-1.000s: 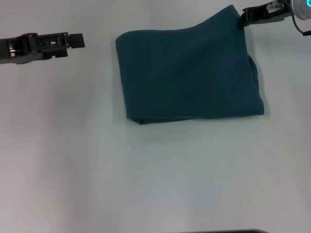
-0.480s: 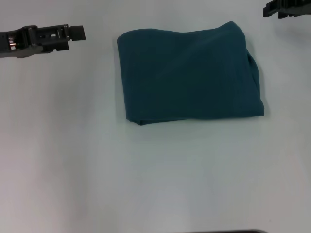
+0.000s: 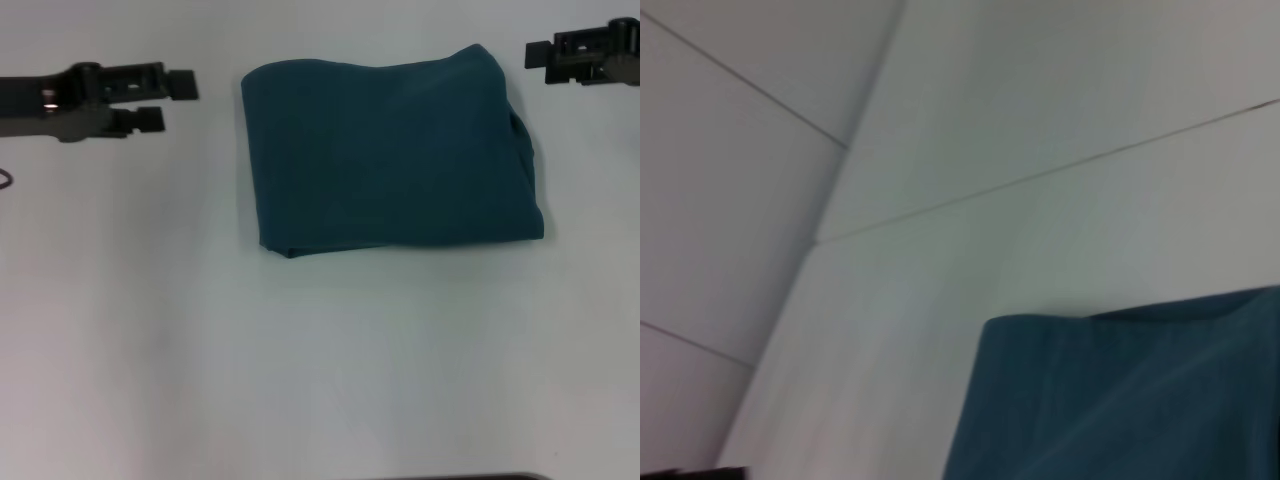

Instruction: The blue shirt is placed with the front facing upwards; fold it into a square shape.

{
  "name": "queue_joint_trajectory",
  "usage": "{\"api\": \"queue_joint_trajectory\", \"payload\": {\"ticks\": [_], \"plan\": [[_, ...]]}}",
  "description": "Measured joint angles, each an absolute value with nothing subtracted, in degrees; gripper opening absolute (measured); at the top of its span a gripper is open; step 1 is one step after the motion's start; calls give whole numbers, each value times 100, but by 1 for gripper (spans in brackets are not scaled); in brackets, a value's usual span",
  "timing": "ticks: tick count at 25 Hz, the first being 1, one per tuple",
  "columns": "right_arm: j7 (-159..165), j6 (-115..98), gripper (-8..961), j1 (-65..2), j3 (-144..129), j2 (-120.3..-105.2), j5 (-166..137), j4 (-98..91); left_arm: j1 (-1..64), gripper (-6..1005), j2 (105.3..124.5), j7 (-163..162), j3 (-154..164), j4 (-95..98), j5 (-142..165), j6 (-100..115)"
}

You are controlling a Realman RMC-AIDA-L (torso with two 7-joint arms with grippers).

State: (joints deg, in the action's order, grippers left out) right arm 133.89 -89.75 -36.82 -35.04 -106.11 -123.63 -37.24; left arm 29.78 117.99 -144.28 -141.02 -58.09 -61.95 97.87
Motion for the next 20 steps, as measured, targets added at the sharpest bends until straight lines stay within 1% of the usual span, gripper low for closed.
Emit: {"api": "queue_joint_trajectory", "payload": {"ticks": [3, 6, 9, 12, 14, 17, 19, 20], "plan": [[13137, -9405, 552, -3396, -3319, -10587, -12045, -3726, 3091, 958, 11840, -14835, -13761, -5804, -6024, 9667], [12794, -9827, 585, -3175, -3089, -10539, -11874, -3726, 3260, 959, 11942, -15061, -13568, -5727, -5801, 9466], [12473, -10200, 703, -2991, -3035, -10501, -11865, -3728, 3432, 959, 12038, -15123, -13532, -5543, -5695, 9262], [12145, -10394, 821, -2755, -2998, -10521, -11874, -3733, 3533, 959, 12083, -15113, -13528, -5375, -5681, 9141], [11906, -10412, 949, -2594, -2885, -10571, -11868, -3734, 3563, 959, 12085, -15110, -13526, -5305, -5671, 9087], [11714, -10307, 948, -2411, -2615, -10643, -11871, -3721, 3593, 958, 12058, -15171, -13525, -5241, -5650, 9056], [11883, -10194, 948, -2387, -2559, -10627, -11891, -3682, 3600, 958, 12040, -15239, -13523, -5232, -5642, 9054], [12195, -10116, 947, -2425, -2587, -10581, -11926, -3672, 3601, 958, 12037, -15260, -13522, -5232, -5641, 9062]]}}
